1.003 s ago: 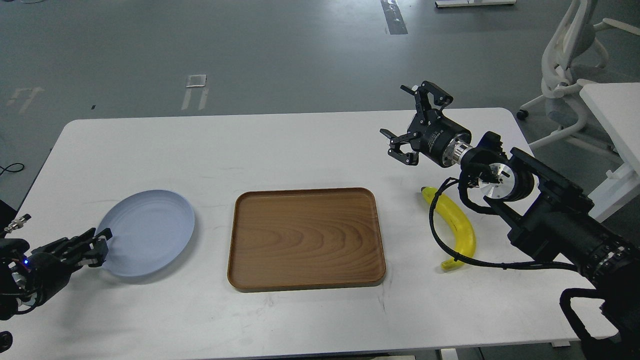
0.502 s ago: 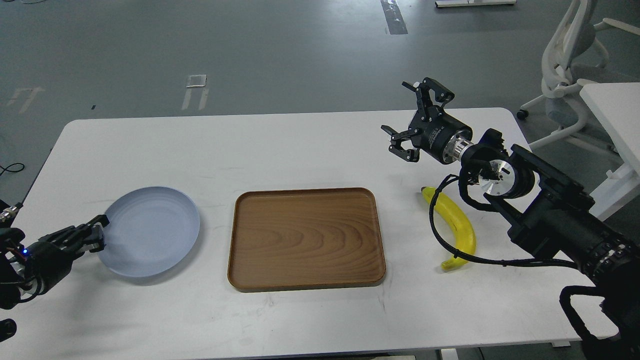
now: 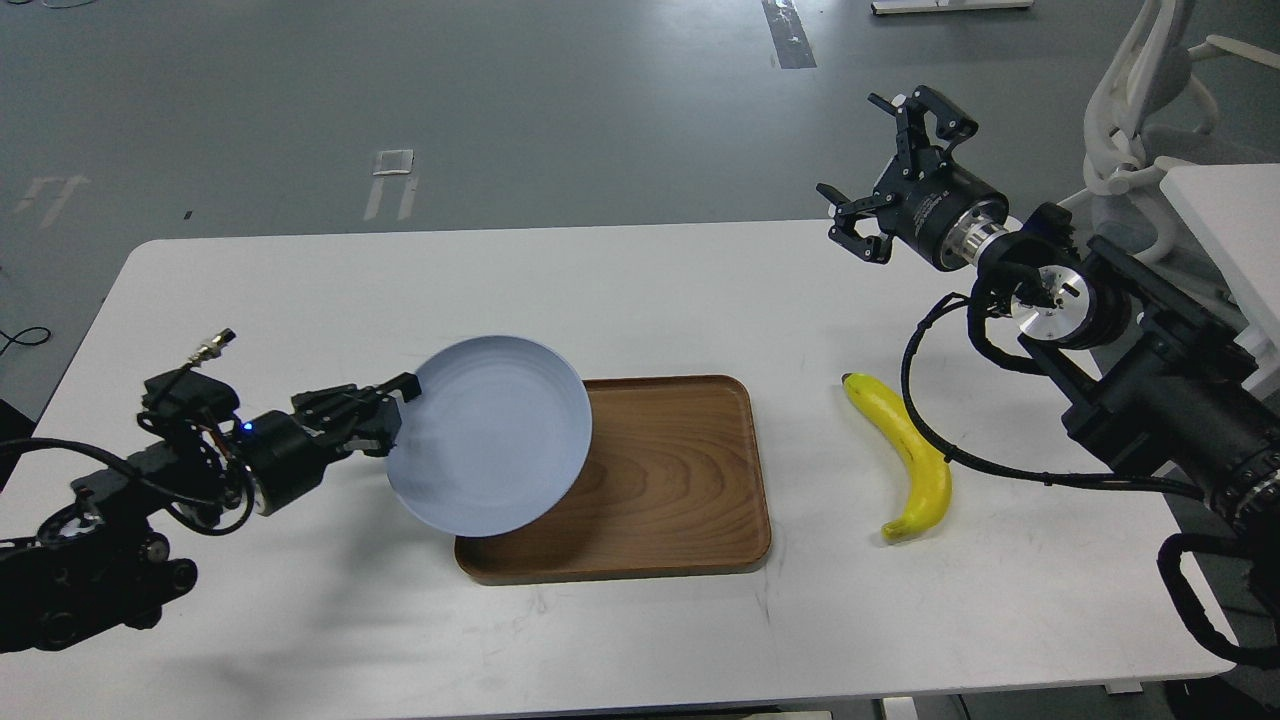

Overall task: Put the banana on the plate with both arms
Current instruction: 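Lift the plate with the left gripper and set it on the wooden tray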

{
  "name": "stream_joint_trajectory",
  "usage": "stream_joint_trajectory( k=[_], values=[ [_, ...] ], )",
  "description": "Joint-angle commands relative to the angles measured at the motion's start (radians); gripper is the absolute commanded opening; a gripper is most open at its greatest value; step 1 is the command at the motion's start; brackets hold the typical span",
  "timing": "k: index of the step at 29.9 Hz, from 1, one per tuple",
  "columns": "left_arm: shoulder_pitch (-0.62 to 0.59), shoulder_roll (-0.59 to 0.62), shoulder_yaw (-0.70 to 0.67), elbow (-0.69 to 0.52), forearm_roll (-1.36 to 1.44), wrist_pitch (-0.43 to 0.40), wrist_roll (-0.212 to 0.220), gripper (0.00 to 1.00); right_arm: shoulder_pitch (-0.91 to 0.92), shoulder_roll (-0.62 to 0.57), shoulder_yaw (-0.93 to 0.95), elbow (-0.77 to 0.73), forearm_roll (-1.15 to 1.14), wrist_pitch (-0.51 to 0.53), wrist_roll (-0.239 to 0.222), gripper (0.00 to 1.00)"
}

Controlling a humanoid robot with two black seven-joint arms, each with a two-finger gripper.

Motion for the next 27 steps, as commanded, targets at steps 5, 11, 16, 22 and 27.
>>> stream_joint_trajectory(
  k=[5,11,16,22,27],
  values=[
    [-0.113,-0.226,0.132,0.163,0.013,-0.056,0.058,0.0,0.009,-0.027,0.026,-0.001,0.0,-0.005,0.0,0.99],
    [-0.132,-0.304,0.157,0.247,0.013,-0.097,0.056,0.0,0.003,-0.035,0.028,-0.001,0.0,-0.005,0.0,0.99],
    [-0.129,-0.326,0.157,0.291,0.013,-0.103,0.056,0.0,0.003,-0.039,0.031,-0.001,0.0,-0.005,0.0,0.99],
    [-0.133,-0.33,0.152,0.297,0.009,-0.103,0.056,0.0,0.002,-0.038,0.031,-0.002,0.0,-0.005,0.0,0.99],
    [-0.155,-0.338,0.137,0.276,-0.013,-0.097,0.055,0.87,-0.002,-0.038,0.028,-0.002,0.0,-0.005,0.0,0.99]
  ],
)
